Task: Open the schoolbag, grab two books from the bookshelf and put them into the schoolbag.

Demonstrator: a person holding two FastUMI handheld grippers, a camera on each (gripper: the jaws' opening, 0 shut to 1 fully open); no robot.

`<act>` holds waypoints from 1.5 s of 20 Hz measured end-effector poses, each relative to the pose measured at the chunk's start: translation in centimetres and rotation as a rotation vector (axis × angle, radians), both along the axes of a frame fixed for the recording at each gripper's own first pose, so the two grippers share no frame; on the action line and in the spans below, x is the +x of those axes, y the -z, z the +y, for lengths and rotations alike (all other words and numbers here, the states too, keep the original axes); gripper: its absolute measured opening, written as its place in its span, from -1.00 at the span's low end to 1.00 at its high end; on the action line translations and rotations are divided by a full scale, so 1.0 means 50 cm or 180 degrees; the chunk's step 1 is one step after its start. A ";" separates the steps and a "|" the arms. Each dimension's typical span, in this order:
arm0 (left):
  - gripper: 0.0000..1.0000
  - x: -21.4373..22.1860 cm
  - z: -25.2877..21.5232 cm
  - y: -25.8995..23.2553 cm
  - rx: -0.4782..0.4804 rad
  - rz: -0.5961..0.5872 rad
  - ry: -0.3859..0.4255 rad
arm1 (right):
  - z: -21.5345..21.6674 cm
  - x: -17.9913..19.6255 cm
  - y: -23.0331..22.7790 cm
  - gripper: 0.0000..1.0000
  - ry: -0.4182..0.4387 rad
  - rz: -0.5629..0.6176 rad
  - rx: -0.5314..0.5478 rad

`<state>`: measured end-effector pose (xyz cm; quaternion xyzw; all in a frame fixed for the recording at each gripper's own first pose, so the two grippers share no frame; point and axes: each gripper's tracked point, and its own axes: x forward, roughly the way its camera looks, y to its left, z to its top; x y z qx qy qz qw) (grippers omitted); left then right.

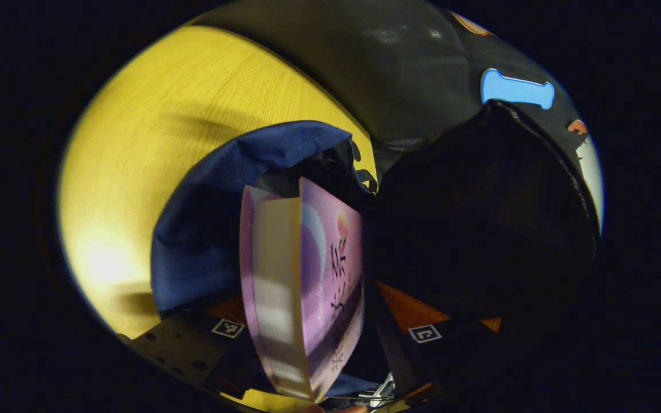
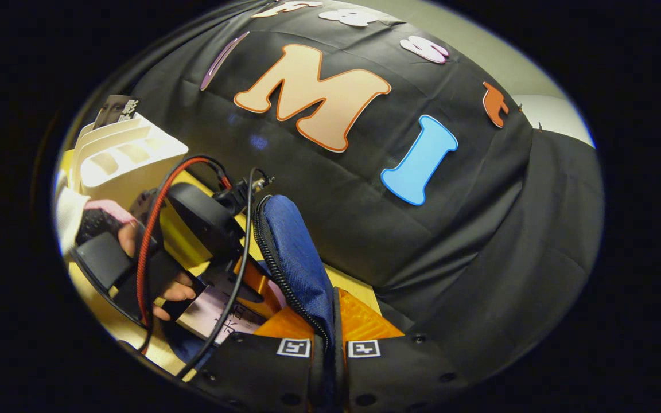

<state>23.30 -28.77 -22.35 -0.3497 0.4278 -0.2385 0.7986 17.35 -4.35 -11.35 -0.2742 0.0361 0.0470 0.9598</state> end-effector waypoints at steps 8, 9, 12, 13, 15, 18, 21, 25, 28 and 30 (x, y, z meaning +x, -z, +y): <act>0.92 -0.079 0.117 -0.051 0.0549 0.0018 -0.0166 | -0.019 -0.007 0.006 -0.77 0.0054 0.0034 -0.0047; 0.92 -0.089 0.127 -0.062 0.0626 -0.0008 -0.0155 | -0.022 -0.009 0.005 -0.80 0.0061 0.0027 -0.0047; 0.91 -0.134 0.145 -0.096 0.0844 -0.0079 -0.0049 | -0.025 -0.013 0.007 -0.80 0.0064 0.0028 -0.0081; 0.91 -0.150 0.151 -0.114 0.0889 -0.0094 -0.0010 | -0.026 -0.015 0.007 -0.77 0.0063 0.0026 -0.0094; 0.90 -0.179 0.161 -0.152 0.0912 -0.0109 0.0040 | -0.028 -0.019 0.008 -0.80 0.0068 0.0025 -0.0106; 0.87 -0.208 0.188 -0.218 0.0931 -0.0207 0.0026 | -0.027 -0.024 0.012 -0.80 0.0070 0.0021 -0.0134; 0.86 -0.233 0.236 -0.278 0.1005 -0.0306 -0.0053 | -0.019 -0.028 0.020 -0.80 0.0028 0.0051 -0.0177; 0.87 -0.262 0.328 -0.347 0.1073 -0.0408 -0.0298 | -0.015 -0.034 0.023 -0.80 0.0021 0.0078 -0.0224; 0.87 -0.294 0.423 -0.383 0.1117 -0.0380 -0.0538 | -0.015 -0.035 0.027 -0.80 0.0068 0.0105 -0.0227; 0.87 -0.318 0.497 -0.404 0.1152 -0.0324 -0.0760 | -0.015 -0.035 0.030 -0.80 0.0105 0.0122 -0.0233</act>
